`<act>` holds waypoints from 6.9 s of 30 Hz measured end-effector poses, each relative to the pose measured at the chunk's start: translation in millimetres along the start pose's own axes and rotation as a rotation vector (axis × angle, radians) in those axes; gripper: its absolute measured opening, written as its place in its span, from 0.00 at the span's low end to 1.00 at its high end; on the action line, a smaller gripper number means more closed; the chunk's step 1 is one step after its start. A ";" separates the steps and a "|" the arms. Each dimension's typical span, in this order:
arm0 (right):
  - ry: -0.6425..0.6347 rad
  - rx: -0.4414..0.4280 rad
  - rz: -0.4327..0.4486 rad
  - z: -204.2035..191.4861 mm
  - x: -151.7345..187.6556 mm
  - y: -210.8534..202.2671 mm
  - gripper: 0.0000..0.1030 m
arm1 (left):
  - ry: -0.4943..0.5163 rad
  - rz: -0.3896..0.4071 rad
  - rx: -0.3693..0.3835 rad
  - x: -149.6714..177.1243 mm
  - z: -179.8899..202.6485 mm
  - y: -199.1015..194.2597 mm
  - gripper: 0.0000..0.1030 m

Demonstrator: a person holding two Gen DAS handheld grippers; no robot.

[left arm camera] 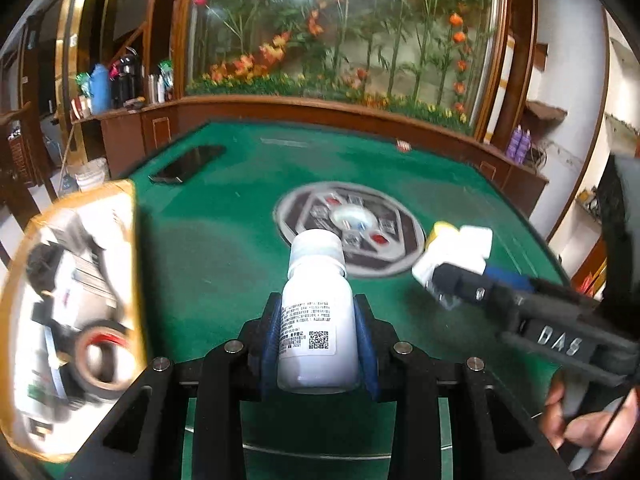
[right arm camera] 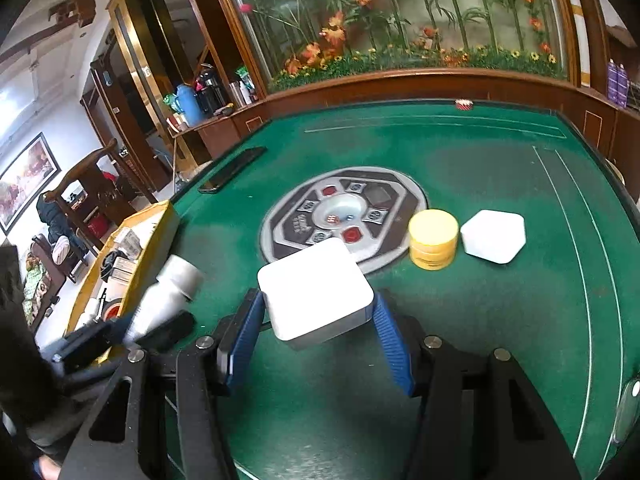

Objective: Organize rigid objects
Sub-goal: 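Carry the white bottle and charger block toward the envelope tray, then lower the bottle and charger block into the tray and open both grippers, then move both grippers back toward the yellow jar and white charger, then grasp the yellow round jar with the left gripper while the right grasps the white charger, then carry the yellow jar and white charger over to the envelope tray, then lower the jar and charger into the tray and open both grippers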

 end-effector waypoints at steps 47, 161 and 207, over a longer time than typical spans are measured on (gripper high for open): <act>-0.212 -0.325 -0.343 -296.3 3.3 181.0 0.56 | -0.364 -0.029 -0.245 18.6 -234.1 -30.2 0.66; -0.076 -0.201 -0.105 -28.9 -8.1 25.3 0.55 | 0.003 -0.170 0.072 26.4 -6.6 -11.2 0.41; -0.250 -0.417 -0.136 -224.9 6.6 36.4 0.55 | -0.271 -0.047 -0.186 27.1 -188.7 -67.3 0.42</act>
Point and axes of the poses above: each gripper's, at about its wrist camera, not at the fingertips, and y roughly the way its jaws point, z to its right, x to its underside, the point moved 4 cm from there along y, roughly the way its jaws point, and after that the axes turned 13 degrees about z, right-handed, at the moved point
